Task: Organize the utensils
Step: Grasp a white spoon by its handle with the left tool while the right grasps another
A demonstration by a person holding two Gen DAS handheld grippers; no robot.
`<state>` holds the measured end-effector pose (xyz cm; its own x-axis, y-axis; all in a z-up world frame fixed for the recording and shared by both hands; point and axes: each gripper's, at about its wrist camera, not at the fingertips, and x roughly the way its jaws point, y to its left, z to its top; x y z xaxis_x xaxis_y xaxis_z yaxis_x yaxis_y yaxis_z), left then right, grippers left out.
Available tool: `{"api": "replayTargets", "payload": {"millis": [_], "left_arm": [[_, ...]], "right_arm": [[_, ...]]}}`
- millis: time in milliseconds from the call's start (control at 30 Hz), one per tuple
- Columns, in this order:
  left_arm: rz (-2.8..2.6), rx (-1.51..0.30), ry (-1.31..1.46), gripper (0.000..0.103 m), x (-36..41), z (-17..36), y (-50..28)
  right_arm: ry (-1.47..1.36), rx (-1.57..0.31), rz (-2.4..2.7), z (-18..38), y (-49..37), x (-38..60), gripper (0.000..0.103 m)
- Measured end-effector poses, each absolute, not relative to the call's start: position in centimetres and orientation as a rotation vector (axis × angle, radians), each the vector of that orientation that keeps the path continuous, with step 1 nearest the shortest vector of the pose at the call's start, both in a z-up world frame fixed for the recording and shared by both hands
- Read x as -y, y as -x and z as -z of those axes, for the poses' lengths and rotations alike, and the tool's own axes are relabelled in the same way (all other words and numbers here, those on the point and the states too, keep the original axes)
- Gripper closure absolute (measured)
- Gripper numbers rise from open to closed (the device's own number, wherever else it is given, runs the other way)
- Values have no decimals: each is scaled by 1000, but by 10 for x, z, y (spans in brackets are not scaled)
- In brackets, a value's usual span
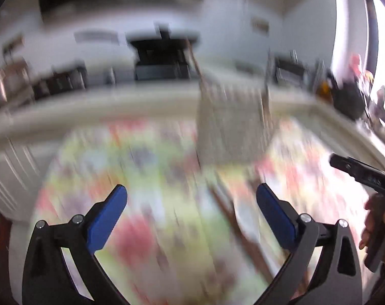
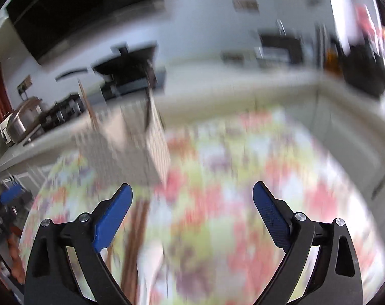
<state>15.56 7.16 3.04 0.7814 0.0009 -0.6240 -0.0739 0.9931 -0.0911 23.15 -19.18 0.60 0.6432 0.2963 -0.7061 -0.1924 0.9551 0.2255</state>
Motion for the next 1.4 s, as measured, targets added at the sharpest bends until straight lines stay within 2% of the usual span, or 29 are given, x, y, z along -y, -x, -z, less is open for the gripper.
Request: {"api": "replayTargets", "payload": {"millis": [33,67,100,167,267,433,633,700,867,900,1000,1267,1367,1400], "left_arm": [[-12,-708,126,13,-68,-20,-152],[35,-776,148,25,-64,-8,-152],[55,-819,168,41,-61,-1,-154],[102,-882,234,61,-59,12,-160],[137,-918,261,63,-54,21,-166],[154,-959,248,77,-36,32,-181],[141,-941,254,79,-31,31,-190],[145,-924,276,65,-34,27,-193],[154,-925,309,51,-36,24,-205],[156,-929,305,51,-35,24,-207],[160,-950,306,51,-31,25,-217],[154,-994,291,53,-21,33,-238],[148,-1012,262,72,-19,33,-243],[151,-1013,261,72,-19,33,-243]], "right_arm": [[-137,-880,-294,5,-228,190,14],[-136,-936,-311,15,-226,188,14],[-127,-961,-317,21,-223,187,14],[-124,-966,-312,25,-218,187,14],[-167,-970,-307,24,-218,195,14],[-160,-998,-298,28,-216,197,14],[-131,-1022,-309,32,-212,191,14],[-127,-1038,-330,35,-211,183,14],[-89,-1060,-365,41,-211,159,20],[-82,-1064,-370,42,-211,155,23],[-83,-1060,-367,41,-213,153,26],[-83,-1059,-338,41,-215,168,26],[-79,-1061,-336,41,-215,170,27],[-76,-1061,-338,41,-215,169,27]]}}
